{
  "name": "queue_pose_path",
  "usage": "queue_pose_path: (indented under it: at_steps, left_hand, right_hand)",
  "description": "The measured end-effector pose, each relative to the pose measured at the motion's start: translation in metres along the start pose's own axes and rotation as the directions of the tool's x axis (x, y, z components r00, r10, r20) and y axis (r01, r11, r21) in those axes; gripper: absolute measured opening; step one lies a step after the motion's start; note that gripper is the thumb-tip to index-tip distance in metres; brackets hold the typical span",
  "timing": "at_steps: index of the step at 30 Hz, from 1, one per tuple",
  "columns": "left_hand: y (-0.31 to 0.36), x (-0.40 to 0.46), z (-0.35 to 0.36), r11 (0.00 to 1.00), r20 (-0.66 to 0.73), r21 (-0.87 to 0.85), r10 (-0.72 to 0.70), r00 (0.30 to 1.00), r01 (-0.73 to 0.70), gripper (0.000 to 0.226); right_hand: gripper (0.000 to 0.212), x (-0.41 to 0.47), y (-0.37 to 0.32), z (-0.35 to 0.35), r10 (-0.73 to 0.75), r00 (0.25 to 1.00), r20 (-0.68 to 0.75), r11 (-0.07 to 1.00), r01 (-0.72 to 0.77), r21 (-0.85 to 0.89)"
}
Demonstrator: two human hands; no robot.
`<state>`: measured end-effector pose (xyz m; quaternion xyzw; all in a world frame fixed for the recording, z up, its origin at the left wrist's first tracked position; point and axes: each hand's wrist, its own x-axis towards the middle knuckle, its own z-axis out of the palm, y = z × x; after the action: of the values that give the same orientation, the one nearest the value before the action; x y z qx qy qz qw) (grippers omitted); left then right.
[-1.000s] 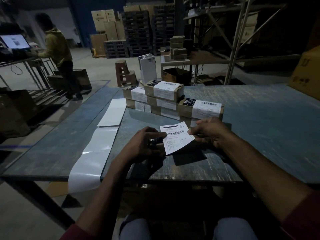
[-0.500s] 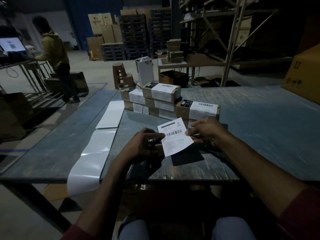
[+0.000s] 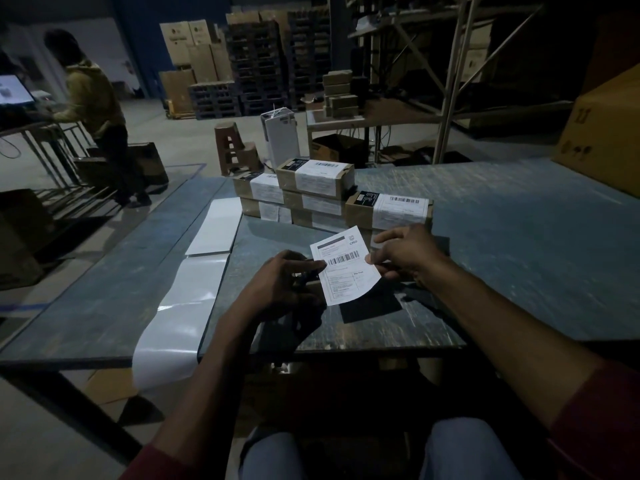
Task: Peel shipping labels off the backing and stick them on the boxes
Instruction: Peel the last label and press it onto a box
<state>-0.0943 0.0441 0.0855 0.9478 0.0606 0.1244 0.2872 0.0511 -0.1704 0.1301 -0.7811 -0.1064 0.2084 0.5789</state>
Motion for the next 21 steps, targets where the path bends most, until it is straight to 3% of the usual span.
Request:
queue_pose_path:
  at_steps: [11,17,21]
  left_hand:
    - [0.000,-0.002,-0.001,1.000,-0.001,0.025,0.016,1.000,-0.016,0.065]
    - [-0.001,-0.002,0.000,1.000,-0.016,0.011,0.002,1.000,-0.002,0.066]
    - [0.000,-0.003,0.000,0.999,-0.031,0.030,0.025,0.999,-0.024,0.065]
  right_hand:
    - [0.029,-0.004,0.016,0.010,-0.089,0.986,-0.141,0.996,0.088,-0.014]
    - [0.047,-0.007,0.017,0.008,-0.110,0.983,-0.145,0.993,0.104,-0.046]
    - [0.048,-0.004,0.026,0.001,-0.065,0.988,-0.141,0.997,0.069,0.024]
